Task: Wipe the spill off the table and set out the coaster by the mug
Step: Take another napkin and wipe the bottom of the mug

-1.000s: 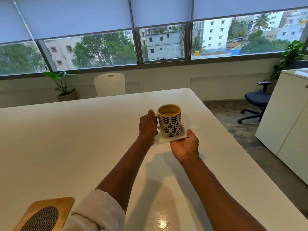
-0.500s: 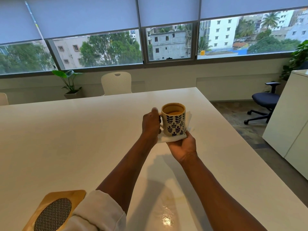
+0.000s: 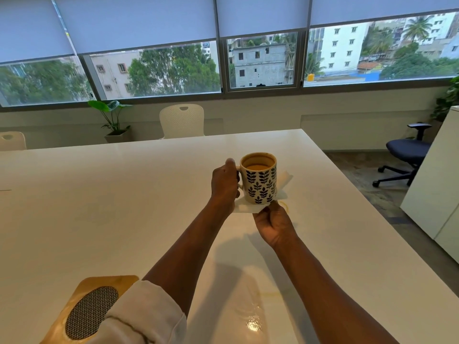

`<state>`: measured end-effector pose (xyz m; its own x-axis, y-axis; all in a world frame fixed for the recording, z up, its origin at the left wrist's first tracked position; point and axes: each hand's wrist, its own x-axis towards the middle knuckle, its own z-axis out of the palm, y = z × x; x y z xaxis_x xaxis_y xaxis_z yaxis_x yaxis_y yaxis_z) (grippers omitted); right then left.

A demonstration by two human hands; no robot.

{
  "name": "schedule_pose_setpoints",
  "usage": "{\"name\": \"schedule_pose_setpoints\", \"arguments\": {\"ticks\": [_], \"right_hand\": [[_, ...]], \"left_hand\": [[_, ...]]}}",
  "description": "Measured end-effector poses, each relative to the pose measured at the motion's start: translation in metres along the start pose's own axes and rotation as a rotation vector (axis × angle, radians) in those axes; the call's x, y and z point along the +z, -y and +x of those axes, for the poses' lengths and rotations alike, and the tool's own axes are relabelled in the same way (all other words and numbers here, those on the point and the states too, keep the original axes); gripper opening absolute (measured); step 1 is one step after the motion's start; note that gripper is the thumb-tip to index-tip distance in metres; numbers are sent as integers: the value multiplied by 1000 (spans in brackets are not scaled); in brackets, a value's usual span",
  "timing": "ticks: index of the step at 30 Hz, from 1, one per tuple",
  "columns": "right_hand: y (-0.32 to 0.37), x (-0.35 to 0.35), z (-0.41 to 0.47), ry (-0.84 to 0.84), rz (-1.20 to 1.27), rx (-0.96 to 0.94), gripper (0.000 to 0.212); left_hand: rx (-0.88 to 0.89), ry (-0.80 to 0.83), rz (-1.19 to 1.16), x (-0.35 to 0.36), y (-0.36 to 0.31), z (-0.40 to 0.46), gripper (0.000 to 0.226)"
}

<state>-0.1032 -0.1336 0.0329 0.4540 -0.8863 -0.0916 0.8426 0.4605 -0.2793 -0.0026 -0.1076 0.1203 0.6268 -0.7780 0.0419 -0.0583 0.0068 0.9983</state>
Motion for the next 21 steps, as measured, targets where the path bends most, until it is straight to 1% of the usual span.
{"name": "schedule_pose_setpoints", "arguments": {"ticks": [2,3,5,6,7,10,11,12,13,14,15,19,21], "right_hand": [[-2,-2,2,-1,24,1,91],[-3,-3,2,4,22,5,100],[-5,-8,2,15,21,12,100],[-6,-8,0,21,21,28,96],[-7,-9,-2,24,20,39,88],[-6,-10,-9,22,-4,39,42],[-5,-11,-11,6,-19,32,31],[-3,-12,-13,-4,-22,21,24],[-2,-15,-12,-12,-19,12,23],[0,-17,-12,-7,-4,5,26],[2,-18,-12,-2,14,-7,35],[13,-19,-1,-32,25,-53,82],[16,-17,5,-26,-2,-75,98]], "left_hand": [[-7,-9,5,-3,0,1,40],[-12,-13,4,-5,0,1,40],[-16,-20,-5,-8,0,2,39],[-15,-22,-10,-10,-1,2,39],[-15,-23,-16,-11,-1,3,39],[-29,-10,-25,-15,-1,2,39],[-33,1,-24,-15,-1,2,39],[-35,12,-22,-15,0,1,40],[-33,21,-17,-15,0,1,40],[-29,29,-12,-15,0,1,40],[-24,36,-8,-15,0,1,41],[-7,52,-2,-16,3,1,43],[-13,59,-6,-15,3,1,43]]}}
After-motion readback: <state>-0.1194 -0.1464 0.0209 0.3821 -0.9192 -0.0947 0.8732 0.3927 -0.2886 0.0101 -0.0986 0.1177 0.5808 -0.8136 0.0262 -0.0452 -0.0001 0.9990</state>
